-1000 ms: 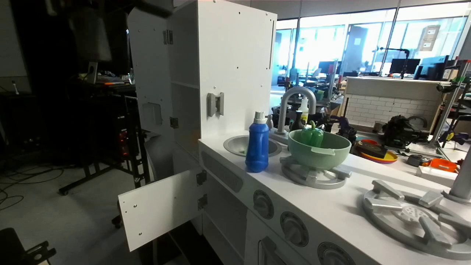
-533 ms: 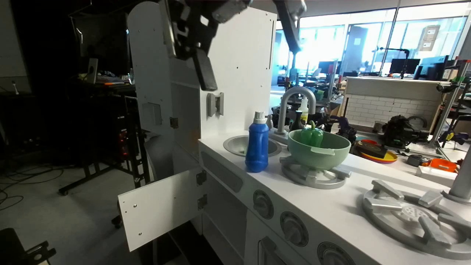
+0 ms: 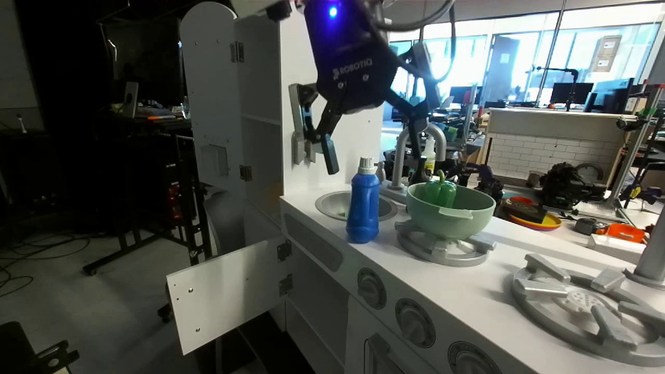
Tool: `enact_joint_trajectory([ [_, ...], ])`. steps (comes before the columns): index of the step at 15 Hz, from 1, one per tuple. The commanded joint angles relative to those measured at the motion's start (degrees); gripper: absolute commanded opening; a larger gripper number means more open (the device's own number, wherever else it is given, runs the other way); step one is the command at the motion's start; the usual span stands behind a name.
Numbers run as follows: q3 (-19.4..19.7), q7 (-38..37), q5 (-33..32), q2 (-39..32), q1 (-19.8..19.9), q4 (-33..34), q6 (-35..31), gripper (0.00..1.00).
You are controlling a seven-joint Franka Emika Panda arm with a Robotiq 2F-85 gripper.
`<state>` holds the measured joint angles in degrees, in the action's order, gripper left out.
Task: Put the blue bottle from the counter and green sponge from the sink inside the bottom cabinet, close the cabinet door
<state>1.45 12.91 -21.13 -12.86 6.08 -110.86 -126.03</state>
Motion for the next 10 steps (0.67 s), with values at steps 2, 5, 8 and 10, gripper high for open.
enact_joint_trajectory([
  [2, -1.7, 9.5, 8.6, -5.5, -0.1, 4.6, -2.8, 1.00],
  [5, -2.4, 12.1, 11.2, -7.7, 0.0, 7.6, -1.9, 1.00],
  [8, -2.3, 12.7, 11.3, -9.2, -0.3, 10.1, -1.6, 1.00],
  [10, -2.6, 13.2, 11.2, -10.2, -0.5, 11.4, -1.6, 1.00],
])
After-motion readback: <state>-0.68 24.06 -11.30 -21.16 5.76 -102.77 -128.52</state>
